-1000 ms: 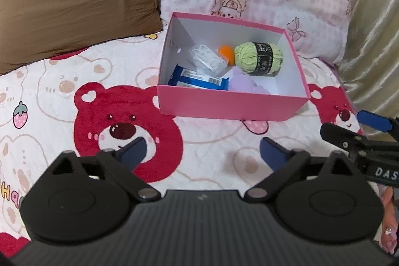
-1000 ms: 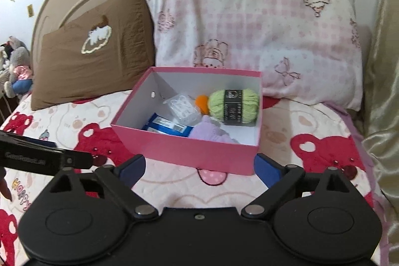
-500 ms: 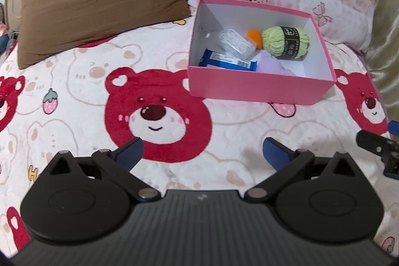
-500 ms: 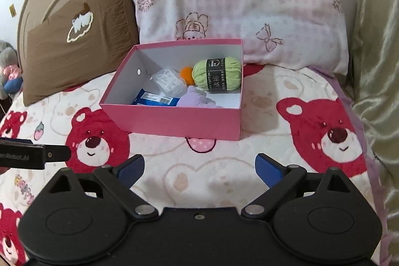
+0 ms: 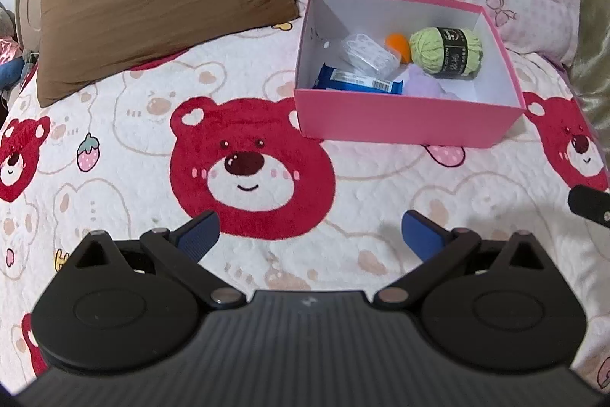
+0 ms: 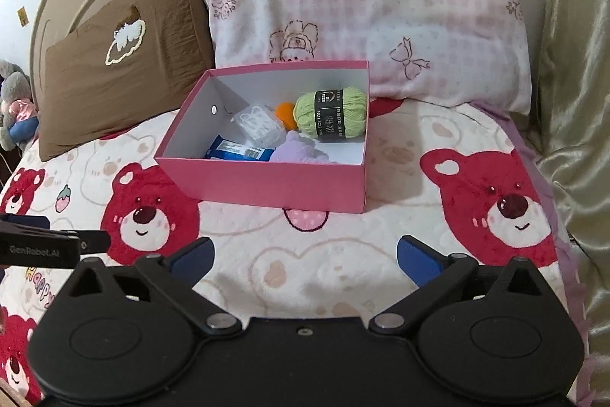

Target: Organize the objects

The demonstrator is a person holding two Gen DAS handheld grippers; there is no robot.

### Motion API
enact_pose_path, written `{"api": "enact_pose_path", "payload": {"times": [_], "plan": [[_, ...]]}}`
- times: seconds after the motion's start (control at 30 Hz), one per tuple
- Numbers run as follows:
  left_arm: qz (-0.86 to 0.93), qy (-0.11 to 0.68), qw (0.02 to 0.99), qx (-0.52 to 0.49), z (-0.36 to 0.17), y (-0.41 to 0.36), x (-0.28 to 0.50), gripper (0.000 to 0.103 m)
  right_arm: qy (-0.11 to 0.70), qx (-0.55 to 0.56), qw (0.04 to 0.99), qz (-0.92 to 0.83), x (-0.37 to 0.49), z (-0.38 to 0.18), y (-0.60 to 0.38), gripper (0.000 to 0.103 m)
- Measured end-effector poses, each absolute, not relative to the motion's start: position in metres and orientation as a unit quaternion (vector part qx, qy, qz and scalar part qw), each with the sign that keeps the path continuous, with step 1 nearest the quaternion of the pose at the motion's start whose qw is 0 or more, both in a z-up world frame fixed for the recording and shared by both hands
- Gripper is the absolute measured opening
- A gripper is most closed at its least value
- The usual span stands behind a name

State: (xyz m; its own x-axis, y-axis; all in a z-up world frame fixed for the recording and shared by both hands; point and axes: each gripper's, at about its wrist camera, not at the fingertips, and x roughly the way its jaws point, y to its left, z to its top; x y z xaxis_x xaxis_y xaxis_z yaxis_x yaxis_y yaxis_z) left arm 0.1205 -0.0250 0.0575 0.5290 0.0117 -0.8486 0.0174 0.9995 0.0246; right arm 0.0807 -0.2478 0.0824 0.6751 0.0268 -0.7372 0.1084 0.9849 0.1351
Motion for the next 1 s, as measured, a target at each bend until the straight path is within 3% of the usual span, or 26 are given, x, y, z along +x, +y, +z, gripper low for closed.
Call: {"api": "enact_pose_path", "payload": {"times": [1.0], "plan": [[0.001, 0.497, 0.867, 0.017, 0.059, -0.024, 0.112, 0.103, 0.421, 0.026, 0.904, -0.065, 0.081, 0.071, -0.231, 0.103]]}}
